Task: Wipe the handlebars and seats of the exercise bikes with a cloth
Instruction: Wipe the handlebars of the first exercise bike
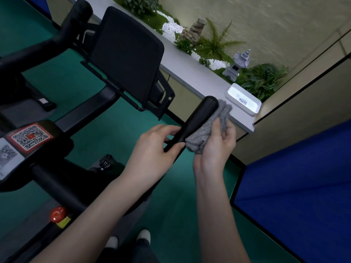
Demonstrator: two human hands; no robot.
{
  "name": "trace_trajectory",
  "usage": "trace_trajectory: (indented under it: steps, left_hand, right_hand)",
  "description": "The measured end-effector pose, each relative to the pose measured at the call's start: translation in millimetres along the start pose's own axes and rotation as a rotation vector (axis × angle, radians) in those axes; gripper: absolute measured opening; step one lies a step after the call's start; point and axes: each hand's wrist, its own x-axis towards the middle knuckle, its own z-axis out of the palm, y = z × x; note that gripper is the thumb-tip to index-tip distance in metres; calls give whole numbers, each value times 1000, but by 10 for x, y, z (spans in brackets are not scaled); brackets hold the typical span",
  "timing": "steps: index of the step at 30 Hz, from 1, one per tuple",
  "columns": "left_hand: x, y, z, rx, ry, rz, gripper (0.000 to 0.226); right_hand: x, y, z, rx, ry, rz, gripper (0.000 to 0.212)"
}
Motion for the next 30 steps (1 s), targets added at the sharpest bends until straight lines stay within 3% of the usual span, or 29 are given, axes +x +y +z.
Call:
trace_trajectory:
  steps: [12,17,23,30]
  left_hand:
    - [-37,13,-22,-27,-48,-13,43]
    - [-69,0,-7,-30,-47,-14,47]
    - [-84,-13,31,-9,-20,-23,47]
    - [-86,-10,47,-19,-1,-48,45]
  right_hand:
    - [4,106,-99,-72,-16,82,20]
    - [44,82,-262,-97,-132,211,26]
    - [570,-219,-17,-97,-349,229,22]
    - [431,63,-255,-138,-498,424,26]
